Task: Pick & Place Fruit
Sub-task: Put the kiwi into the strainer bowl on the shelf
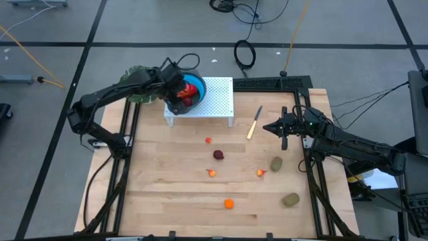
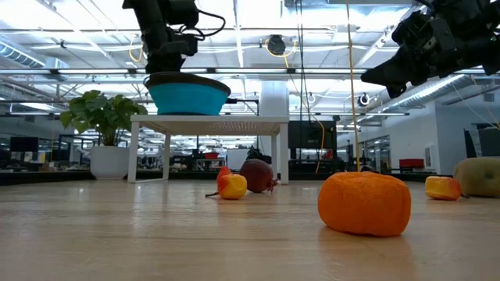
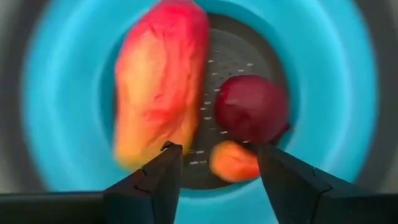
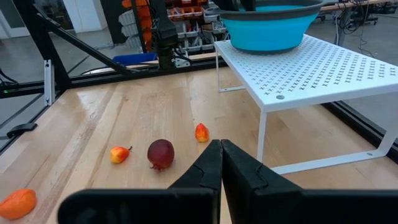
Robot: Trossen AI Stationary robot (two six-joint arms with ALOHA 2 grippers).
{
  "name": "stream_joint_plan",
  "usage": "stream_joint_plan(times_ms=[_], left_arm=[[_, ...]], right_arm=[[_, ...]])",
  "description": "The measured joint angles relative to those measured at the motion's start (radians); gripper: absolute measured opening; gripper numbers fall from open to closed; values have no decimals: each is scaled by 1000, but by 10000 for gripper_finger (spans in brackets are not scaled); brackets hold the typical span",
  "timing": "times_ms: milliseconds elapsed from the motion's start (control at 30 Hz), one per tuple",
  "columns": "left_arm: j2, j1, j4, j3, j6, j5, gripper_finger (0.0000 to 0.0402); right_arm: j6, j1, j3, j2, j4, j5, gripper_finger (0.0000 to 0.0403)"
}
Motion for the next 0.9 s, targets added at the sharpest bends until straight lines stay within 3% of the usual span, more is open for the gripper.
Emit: stream_joint_plan(times_ms=[133, 233, 433, 633, 900], left_arm=[[-33, -3, 2, 41, 19, -128, 217], [-62, -4, 17, 72, 0, -144, 218], [-146, -5, 62, 80, -57, 41, 202], [-192, -33, 58, 80, -138, 150, 130], [-197, -142, 64, 32, -173, 236, 20]], right_arm=[[45, 0, 0, 0, 14, -1, 0], [146, 0, 0, 0, 56, -2, 0], [344, 0, 0, 0, 118, -2, 0], [491, 6, 0, 0, 118, -6, 0], [507, 111, 0, 0, 119, -78, 0]])
